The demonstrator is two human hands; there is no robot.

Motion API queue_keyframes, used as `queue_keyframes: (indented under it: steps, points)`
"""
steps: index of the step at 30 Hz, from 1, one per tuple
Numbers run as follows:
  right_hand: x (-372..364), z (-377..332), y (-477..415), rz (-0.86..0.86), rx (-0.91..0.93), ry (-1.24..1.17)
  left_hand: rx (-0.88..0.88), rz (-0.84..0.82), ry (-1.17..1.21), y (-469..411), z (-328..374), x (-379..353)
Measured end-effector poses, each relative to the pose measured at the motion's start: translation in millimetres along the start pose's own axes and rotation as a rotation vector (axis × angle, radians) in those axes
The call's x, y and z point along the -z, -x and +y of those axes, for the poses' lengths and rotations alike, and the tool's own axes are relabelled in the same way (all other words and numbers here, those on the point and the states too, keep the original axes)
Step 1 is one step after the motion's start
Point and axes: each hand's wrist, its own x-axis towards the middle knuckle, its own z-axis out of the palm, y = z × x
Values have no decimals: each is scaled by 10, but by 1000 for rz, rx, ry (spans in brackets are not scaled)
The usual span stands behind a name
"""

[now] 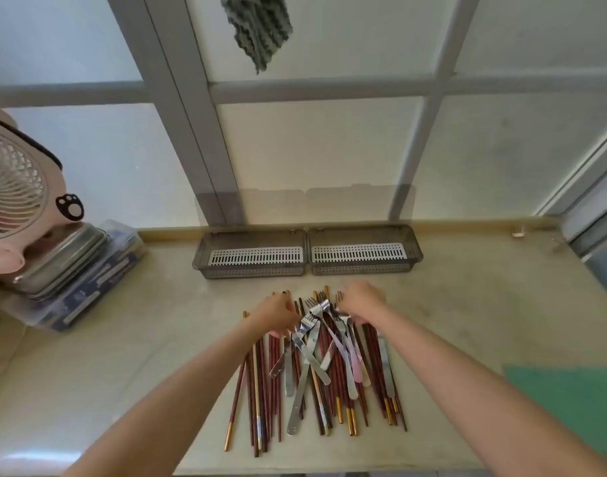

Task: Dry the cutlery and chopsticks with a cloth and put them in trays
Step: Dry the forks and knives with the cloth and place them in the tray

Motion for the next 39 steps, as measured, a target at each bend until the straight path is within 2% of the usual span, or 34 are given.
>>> queue_keyframes:
  steps: [2,4,9,13,17,21,25,30,35,39]
  points:
    - [-186,102,47,-112,-66,161,11,-71,9,-27,-18,-212]
    - [-413,215,106,-169,-102,155,-24,-134,63,-49,-38,-451]
    - [-639,309,89,-28,-159,3,-28,-178,206,-125,27,-808]
    - [-694,346,64,11,-217,-102,-16,-189,249,-134,101,-923]
    - [-603,378,82,45,-200,-146,9,-179,269,-151,132,-916]
    - [-306,292,89,4,-11,-465,-121,-112,307,-149,189,-783]
    - [272,-34,146,-3,122,-782,-282,-30,646,-9,476,-366]
    - [1212,-673,205,199,394,-899,-467,265,775,251,932,559]
    - [2268,-1508,131,605,610,-1034,-657,564,862,668,1337,1652]
    - [3011,-2138,-32,809,599,-986,-727,627,850,1012,1479,2118]
